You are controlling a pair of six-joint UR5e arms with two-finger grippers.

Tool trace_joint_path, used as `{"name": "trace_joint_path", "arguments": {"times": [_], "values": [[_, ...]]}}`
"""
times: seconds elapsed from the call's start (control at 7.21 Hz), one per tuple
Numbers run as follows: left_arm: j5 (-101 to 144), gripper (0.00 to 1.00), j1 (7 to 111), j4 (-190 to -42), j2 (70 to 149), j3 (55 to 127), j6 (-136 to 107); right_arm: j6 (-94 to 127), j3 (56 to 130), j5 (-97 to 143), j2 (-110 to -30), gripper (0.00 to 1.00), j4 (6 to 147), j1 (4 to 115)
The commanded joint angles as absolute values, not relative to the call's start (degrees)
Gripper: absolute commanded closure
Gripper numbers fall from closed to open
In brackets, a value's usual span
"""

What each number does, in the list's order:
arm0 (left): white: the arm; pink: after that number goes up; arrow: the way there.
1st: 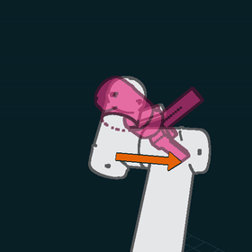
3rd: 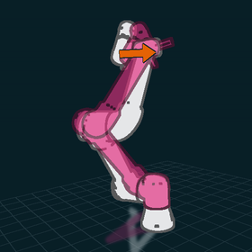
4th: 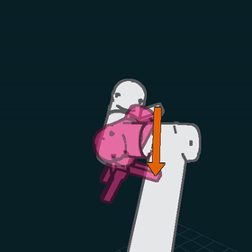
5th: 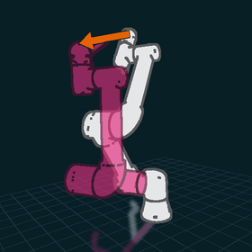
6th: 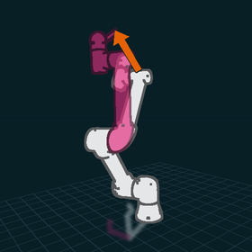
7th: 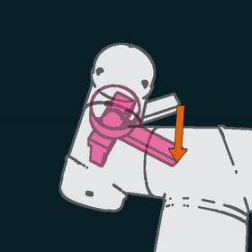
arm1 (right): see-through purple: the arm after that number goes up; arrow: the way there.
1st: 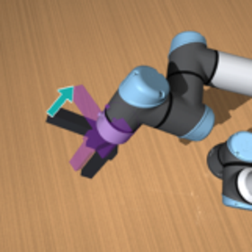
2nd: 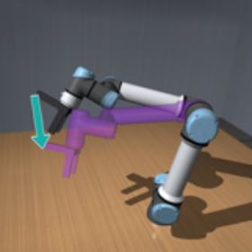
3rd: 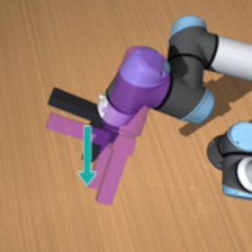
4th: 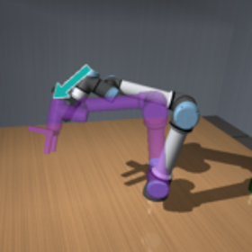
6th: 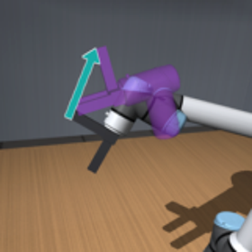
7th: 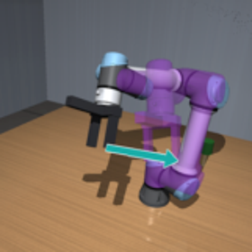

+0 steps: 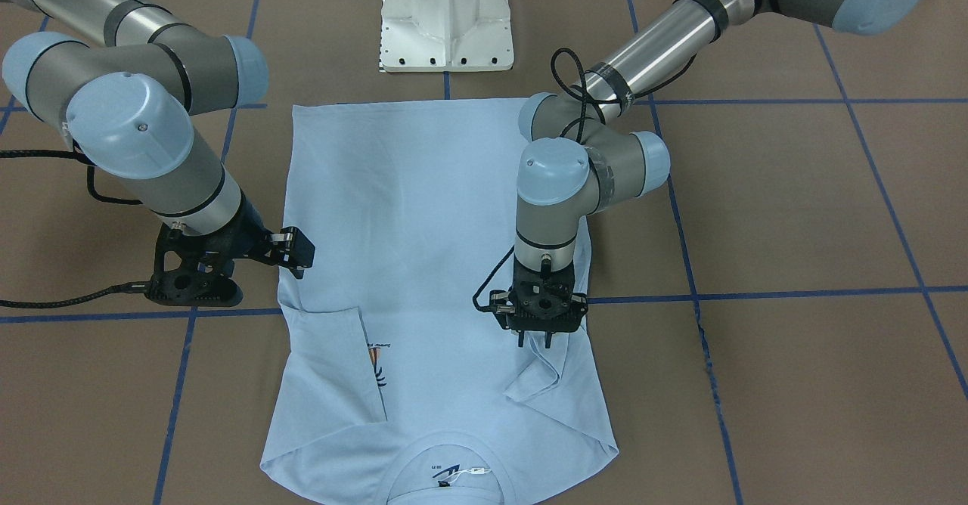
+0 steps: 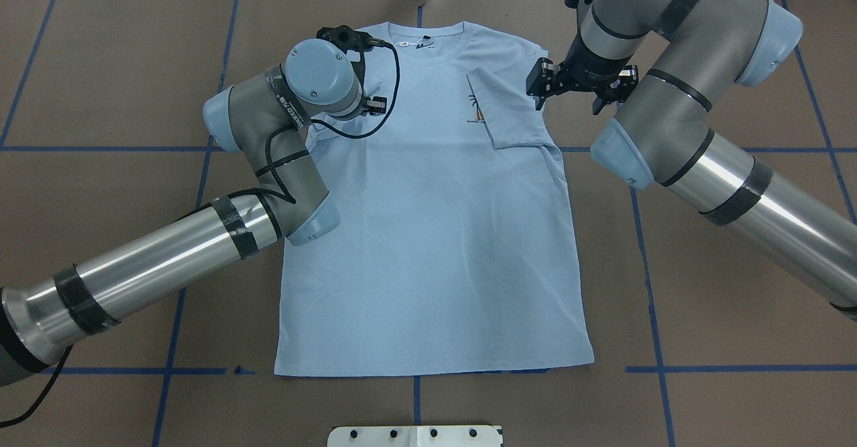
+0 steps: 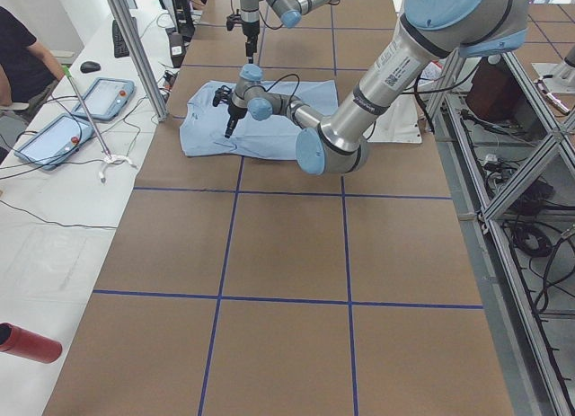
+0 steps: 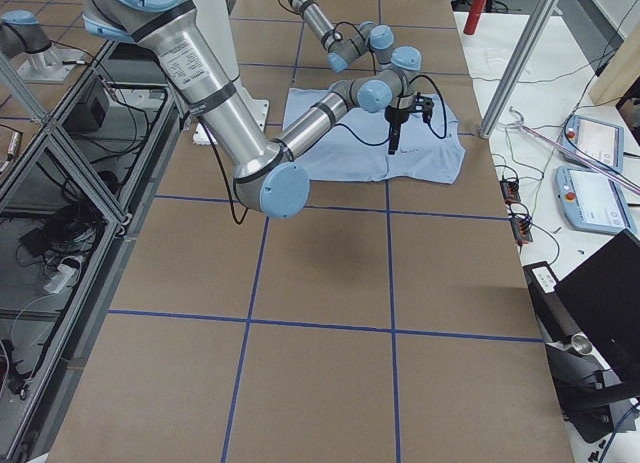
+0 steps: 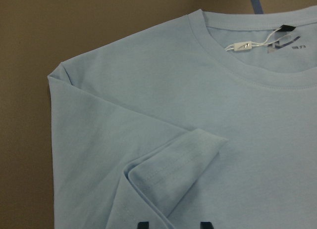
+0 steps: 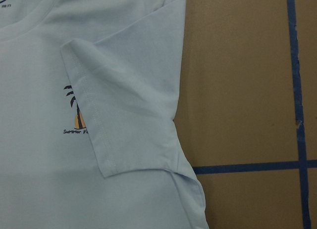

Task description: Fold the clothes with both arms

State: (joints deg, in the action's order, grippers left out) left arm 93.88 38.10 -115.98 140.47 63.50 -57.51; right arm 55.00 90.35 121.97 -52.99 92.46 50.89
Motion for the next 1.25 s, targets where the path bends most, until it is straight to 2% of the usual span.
{"name": "trace_joint_path", "arguments": {"times": [0.0, 0.14, 0.28, 0.42, 0.55, 1.11], "values": [[93.9, 0.54, 37.5, -114.8, 140.6, 63.5, -57.0, 54.8, 90.3, 121.9, -53.2, 0.0, 92.5, 50.9], [93.9, 0.56, 37.5, -114.5, 140.6, 63.6, -56.9, 54.8, 90.3, 121.9, -53.3, 0.0, 92.4, 50.9], [93.9, 0.64, 37.5, -114.5, 140.6, 63.5, -55.5, 54.8, 90.3, 122.0, -53.3, 0.0, 92.4, 50.9], [93.9, 0.85, 37.5, -114.5, 140.5, 63.5, -55.3, 54.8, 90.3, 121.9, -53.3, 0.0, 92.5, 50.9], [93.9, 1.0, 37.5, -114.5, 140.5, 63.5, -55.2, 54.8, 90.3, 121.9, -53.3, 0.0, 92.5, 50.9], [94.0, 1.0, 37.6, -114.0, 139.9, 65.9, -51.4, 54.7, 90.3, 121.9, -53.5, 0.0, 92.5, 50.9]]}}
